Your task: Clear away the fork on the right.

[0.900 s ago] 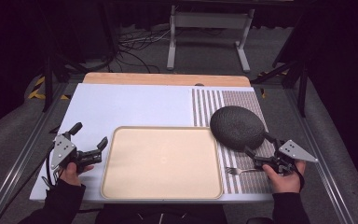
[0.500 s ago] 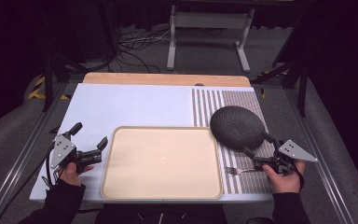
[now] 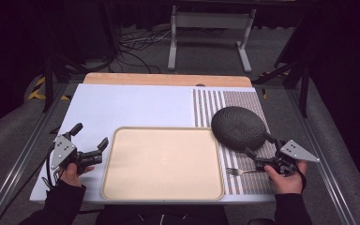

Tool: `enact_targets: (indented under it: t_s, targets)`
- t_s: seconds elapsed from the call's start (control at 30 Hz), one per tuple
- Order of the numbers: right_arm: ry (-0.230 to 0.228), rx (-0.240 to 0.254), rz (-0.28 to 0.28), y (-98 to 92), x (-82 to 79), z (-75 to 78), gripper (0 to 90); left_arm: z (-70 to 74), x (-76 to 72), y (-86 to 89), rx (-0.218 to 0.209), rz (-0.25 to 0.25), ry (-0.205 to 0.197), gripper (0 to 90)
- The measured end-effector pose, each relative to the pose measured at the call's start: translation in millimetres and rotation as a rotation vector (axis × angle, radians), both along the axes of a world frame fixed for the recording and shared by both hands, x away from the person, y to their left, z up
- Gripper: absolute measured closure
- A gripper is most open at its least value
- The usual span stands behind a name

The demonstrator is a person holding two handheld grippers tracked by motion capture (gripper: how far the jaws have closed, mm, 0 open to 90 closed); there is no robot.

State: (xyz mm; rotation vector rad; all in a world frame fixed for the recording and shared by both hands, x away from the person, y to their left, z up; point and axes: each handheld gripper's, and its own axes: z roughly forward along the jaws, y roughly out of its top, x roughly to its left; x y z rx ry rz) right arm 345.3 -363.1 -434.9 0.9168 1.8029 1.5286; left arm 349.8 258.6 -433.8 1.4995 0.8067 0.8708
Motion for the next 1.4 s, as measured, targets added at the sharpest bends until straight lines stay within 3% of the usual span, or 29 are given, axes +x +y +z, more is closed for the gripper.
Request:
enact_targets:
  t_s: [0.2, 0.4, 0.63, 0.9, 1.07, 1.13, 1.2, 1.4]
  targets:
    - [0.006, -0.021, 0.039, 4.7, 7.7, 16.6, 4.0, 0.3, -0.2, -0.5, 0.007, -0.002, 0.002, 0.5]
    - [0.046, -0.100, 0.086, 9.5, 15.0, 31.1, 3.6, 0.5, -0.1, 0.0, 0.001, 0.000, 0.001, 0.5]
    - [0.155, -0.314, 0.190, 18.9, 23.4, 49.1, 3.9, 0.5, -0.1, -0.1, 0.003, -0.001, 0.003, 0.5]
    - [0.228, -0.497, 0.245, 26.5, 28.9, 60.6, 5.4, 0.4, 0.1, 0.2, 0.006, -0.001, 0.003, 0.5]
    - [0.279, -0.601, 0.282, 32.0, 31.7, 64.5, 6.2, 0.4, 0.1, 0.1, 0.006, -0.002, 0.004, 0.5]
    - [0.290, -0.619, 0.287, 33.0, 32.1, 65.0, 6.2, 0.4, 0.1, 0.2, 0.006, -0.001, 0.004, 0.5]
    - [0.328, -0.679, 0.313, 34.8, 33.9, 66.0, 6.3, 0.4, 0.2, 0.2, 0.006, -0.001, 0.003, 0.5]
    - [0.376, -0.755, 0.341, 38.1, 35.8, 67.5, 6.5, 0.4, 0.2, 0.2, 0.006, -0.001, 0.004, 0.5]
